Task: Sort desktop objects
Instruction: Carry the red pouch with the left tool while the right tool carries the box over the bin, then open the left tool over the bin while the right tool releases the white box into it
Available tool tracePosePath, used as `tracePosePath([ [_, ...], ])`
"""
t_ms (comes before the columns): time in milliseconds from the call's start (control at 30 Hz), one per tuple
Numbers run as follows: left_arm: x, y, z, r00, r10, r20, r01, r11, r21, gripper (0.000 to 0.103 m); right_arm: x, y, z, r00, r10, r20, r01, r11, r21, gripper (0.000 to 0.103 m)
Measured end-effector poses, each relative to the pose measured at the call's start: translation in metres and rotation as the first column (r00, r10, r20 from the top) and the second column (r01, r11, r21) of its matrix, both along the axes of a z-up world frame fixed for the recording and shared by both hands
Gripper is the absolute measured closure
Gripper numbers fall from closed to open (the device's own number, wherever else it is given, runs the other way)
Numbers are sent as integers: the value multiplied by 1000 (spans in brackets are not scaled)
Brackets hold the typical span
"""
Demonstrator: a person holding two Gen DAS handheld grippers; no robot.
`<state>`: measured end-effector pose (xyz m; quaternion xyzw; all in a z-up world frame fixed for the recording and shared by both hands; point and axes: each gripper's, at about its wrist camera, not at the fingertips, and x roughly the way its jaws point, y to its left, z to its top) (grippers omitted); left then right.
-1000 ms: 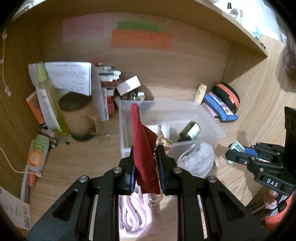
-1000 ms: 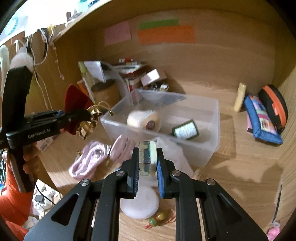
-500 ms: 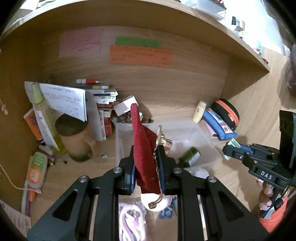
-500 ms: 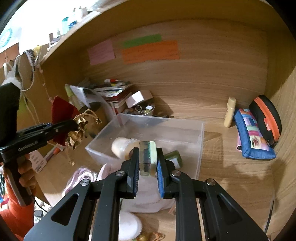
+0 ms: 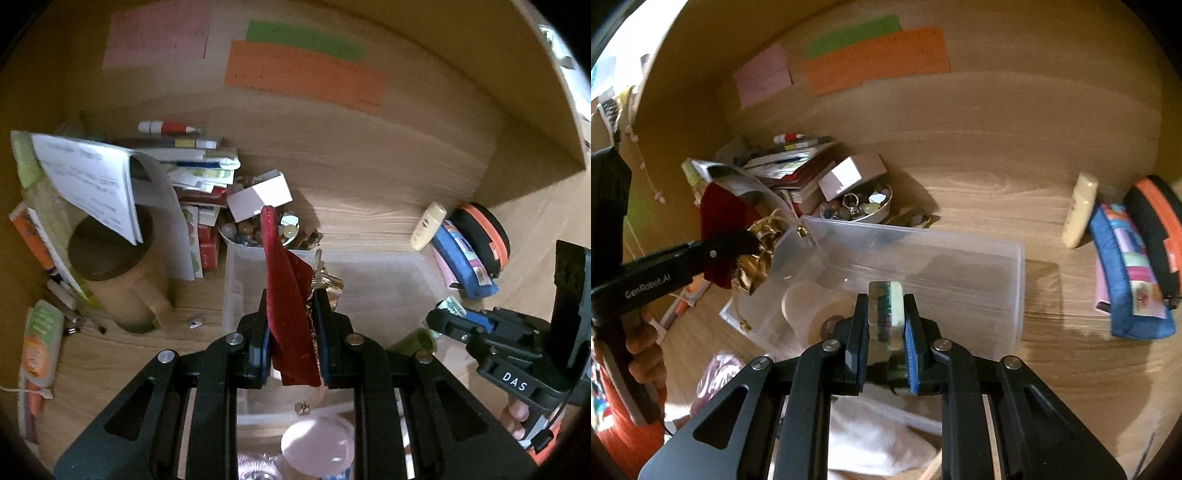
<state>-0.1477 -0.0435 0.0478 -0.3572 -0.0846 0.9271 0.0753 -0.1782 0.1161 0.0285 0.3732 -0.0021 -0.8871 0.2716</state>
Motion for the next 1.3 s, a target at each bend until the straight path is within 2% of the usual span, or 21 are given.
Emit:
tracePosePath([
  [400,-31,26,-22,1000,-25,17,25,999,-27,83,-30,-12,-30,998,-11,67,9,1000,24,88],
  [800,-42,33,-42,997,-40,70,44,998,-43,83,-32,-20,-44,997,-10,71,3,995,96,88],
  [867,-41,35,-42,996,-45,76,49,997,-53,80,-31,-21,-43,998,-9,61,3,995,105,88],
  [1000,-41,35,-44,995,-48,83,52,997,-51,47,-29,-23,-42,999,-4,46,-2,993,117,88],
  [1033,-41,34,-44,996,-46,78,50,998,-47,44,-29,-23,-42,999,-5,45,-1,993,120,88],
  [1167,-38,39,-41,998,-40,49,43,996,-75,43,-29,-23,-42,999,-7,44,2,993,120,88],
  [1200,-37,40,-40,998,-37,42,41,996,-82,39,-30,-23,-42,999,-7,44,2,993,121,87],
  [1300,-33,42,-36,999,-30,19,32,994,-100,34,-29,-22,-41,999,-12,35,7,992,123,79],
])
